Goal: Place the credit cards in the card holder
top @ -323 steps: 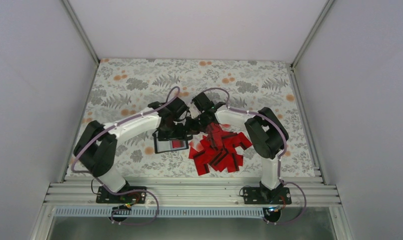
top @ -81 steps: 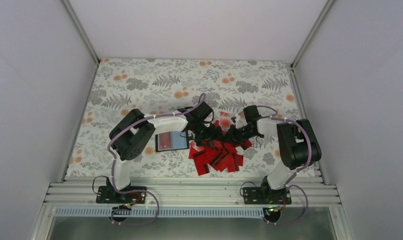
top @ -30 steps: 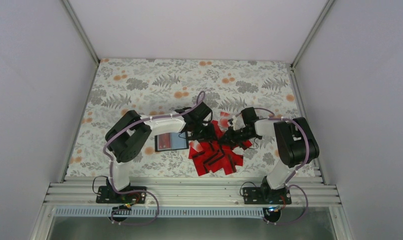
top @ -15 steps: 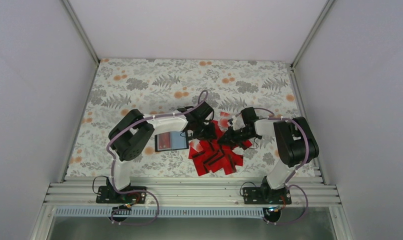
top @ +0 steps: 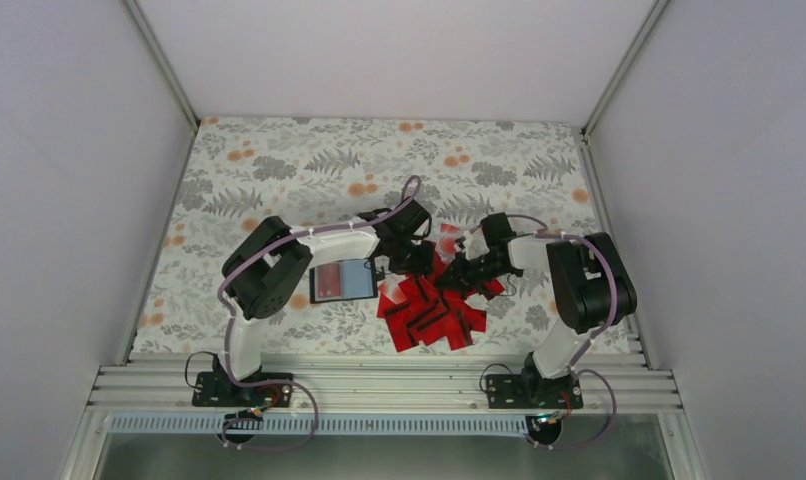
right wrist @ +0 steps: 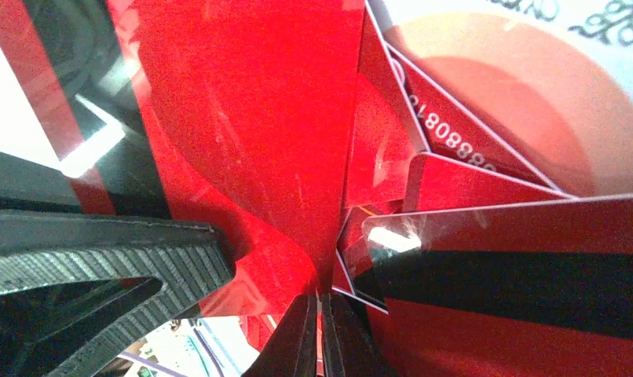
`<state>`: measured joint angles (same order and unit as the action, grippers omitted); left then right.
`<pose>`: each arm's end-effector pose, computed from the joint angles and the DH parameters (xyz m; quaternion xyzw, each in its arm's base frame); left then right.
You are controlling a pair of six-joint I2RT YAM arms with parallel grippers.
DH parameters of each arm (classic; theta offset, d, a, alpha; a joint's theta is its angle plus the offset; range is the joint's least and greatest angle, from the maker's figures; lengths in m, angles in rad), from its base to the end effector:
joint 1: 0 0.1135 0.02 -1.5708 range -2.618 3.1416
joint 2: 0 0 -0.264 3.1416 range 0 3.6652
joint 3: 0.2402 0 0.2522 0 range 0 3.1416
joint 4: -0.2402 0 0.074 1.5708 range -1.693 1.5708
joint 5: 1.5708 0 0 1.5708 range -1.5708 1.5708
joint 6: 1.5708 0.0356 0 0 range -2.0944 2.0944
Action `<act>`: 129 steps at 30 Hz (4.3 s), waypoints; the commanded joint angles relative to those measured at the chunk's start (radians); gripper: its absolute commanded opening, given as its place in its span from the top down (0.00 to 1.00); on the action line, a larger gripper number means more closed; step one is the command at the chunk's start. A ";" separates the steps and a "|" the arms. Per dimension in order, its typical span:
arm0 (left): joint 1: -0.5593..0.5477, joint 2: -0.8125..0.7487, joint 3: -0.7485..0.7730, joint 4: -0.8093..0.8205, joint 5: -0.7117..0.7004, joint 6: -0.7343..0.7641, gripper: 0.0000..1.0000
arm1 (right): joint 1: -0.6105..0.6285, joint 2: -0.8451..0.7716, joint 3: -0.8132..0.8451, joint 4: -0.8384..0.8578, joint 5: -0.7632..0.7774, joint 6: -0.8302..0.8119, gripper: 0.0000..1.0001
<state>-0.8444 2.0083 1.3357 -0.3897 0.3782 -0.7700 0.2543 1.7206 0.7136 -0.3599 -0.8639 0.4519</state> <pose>0.2645 -0.3175 0.1534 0.0826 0.9482 -0.3043 0.0394 0.2455 0.0918 0.1044 -0.0467 -0.9032 -0.4227 0.0573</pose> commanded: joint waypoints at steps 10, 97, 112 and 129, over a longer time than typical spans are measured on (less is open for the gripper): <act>0.029 -0.074 0.036 -0.110 -0.048 0.068 0.98 | 0.023 -0.094 0.131 -0.175 0.163 0.007 0.96; 0.483 -0.741 -0.795 -0.010 0.101 0.224 0.98 | 0.458 0.216 0.434 -0.139 0.067 -0.081 0.62; 0.481 -0.717 -0.800 0.048 0.182 0.243 0.98 | 0.457 0.240 0.447 -0.145 0.063 -0.094 0.62; 0.481 -0.664 -0.792 0.097 0.211 0.258 0.98 | 0.458 0.263 0.458 -0.146 0.062 -0.094 0.62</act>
<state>-0.3664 1.3304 0.5354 -0.3298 0.5621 -0.5312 0.7002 1.9594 1.1477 -0.4988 -0.8032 0.3725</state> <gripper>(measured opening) 0.028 0.381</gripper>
